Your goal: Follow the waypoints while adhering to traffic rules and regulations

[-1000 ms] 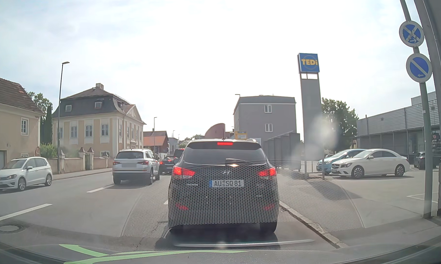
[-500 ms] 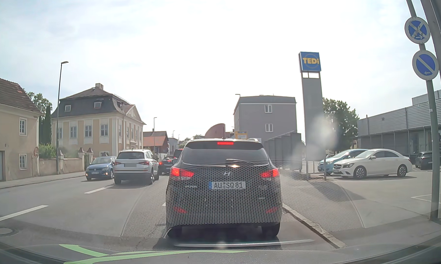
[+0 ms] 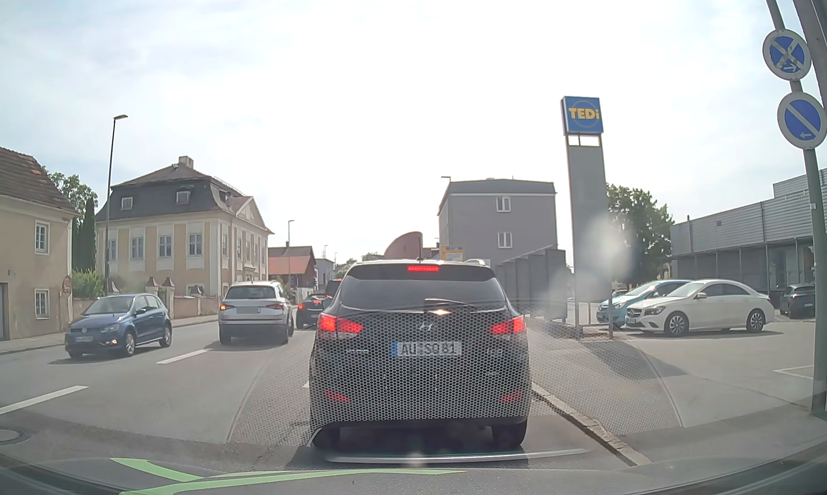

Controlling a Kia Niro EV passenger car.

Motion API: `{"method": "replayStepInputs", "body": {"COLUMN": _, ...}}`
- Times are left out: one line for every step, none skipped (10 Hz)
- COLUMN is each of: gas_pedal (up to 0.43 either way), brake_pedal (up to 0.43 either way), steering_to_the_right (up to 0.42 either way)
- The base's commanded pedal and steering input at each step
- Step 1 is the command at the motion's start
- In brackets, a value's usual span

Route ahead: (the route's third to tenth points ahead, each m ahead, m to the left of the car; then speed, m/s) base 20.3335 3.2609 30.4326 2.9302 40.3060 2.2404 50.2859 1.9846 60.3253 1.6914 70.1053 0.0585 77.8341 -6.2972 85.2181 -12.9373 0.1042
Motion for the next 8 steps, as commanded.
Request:
{"method": "replayStepInputs", "body": {"gas_pedal": 0.000, "brake_pedal": 0.177, "steering_to_the_right": -0.007}}
{"method": "replayStepInputs", "body": {"gas_pedal": 0.000, "brake_pedal": 0.177, "steering_to_the_right": -0.007}}
{"method": "replayStepInputs", "body": {"gas_pedal": 0.000, "brake_pedal": 0.189, "steering_to_the_right": -0.006}}
{"method": "replayStepInputs", "body": {"gas_pedal": 0.000, "brake_pedal": 0.213, "steering_to_the_right": -0.007}}
{"method": "replayStepInputs", "body": {"gas_pedal": 0.000, "brake_pedal": 0.244, "steering_to_the_right": -0.006}}
{"method": "replayStepInputs", "body": {"gas_pedal": 0.000, "brake_pedal": 0.311, "steering_to_the_right": -0.007}}
{"method": "replayStepInputs", "body": {"gas_pedal": 0.000, "brake_pedal": 0.390, "steering_to_the_right": -0.006}}
{"method": "replayStepInputs", "body": {"gas_pedal": 0.000, "brake_pedal": 0.482, "steering_to_the_right": -0.007}}
